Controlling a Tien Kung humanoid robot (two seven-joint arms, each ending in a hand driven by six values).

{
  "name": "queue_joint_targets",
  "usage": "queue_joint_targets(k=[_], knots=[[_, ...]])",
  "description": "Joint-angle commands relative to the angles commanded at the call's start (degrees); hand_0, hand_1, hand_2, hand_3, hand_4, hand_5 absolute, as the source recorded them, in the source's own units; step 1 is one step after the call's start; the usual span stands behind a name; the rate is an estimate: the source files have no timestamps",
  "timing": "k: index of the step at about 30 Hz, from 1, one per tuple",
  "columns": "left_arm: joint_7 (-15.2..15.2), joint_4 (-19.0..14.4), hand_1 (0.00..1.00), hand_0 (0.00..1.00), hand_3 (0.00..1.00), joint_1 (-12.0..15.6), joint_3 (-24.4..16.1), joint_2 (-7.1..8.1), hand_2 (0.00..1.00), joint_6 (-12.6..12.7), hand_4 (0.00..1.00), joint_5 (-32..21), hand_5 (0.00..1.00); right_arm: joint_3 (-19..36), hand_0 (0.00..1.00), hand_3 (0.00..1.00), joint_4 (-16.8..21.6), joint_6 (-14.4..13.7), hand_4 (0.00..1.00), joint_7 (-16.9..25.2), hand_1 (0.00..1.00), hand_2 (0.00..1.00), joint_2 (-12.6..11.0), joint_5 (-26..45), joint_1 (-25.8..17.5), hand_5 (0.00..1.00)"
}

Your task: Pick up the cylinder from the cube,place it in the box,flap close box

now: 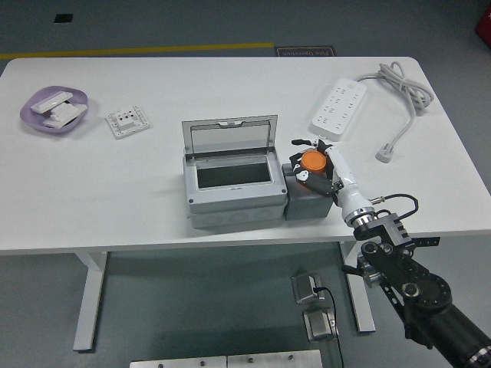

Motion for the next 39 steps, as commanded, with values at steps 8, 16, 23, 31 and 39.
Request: queue_joint_targets(k=[8,16,23,31,39], knots=[[-0.5,0.0,0.847,0.937,0.998,0.1,-0.3,0.05,0.928,0.3,0.942,0.3,0.791,-0.5,0.251,0.319,0.0,0.1,0.002,0.9,0.251,0.313,-0.2,1.7,0.7,0.002],[-0.7,0.0,0.838,0.932,0.998,0.2,-0.4,-0.03,0.917,0.4,0.938,0.6,0.788,-3.5,0.266,0.285,0.9,0.1,0.002,0.9,0.245,0.286,-1.6,1.9,3.7,0.002],[-0.9,0.0,0.839,0.927,0.998,0.1,-0.6,0.11,0.918,0.5,0.938,0.7,0.788,-9.8,0.281,0.279,5.1,0.7,0.002,-2.7,0.253,0.285,-2.7,-5.7,8.7,0.002],[-1.1,0.0,0.837,0.925,0.998,0.0,-0.8,0.27,0.914,0.6,0.937,0.9,0.786,-17.6,0.274,0.274,7.6,3.2,0.002,-8.1,0.252,0.28,-1.9,-18.0,15.6,0.002],[-1.3,0.0,0.835,0.917,0.998,-0.2,-1.0,0.67,0.914,0.7,0.937,1.3,0.784,-24.5,0.262,0.267,3.6,4.3,0.002,-9.4,0.238,0.27,-0.1,-28.4,23.2,0.002]])
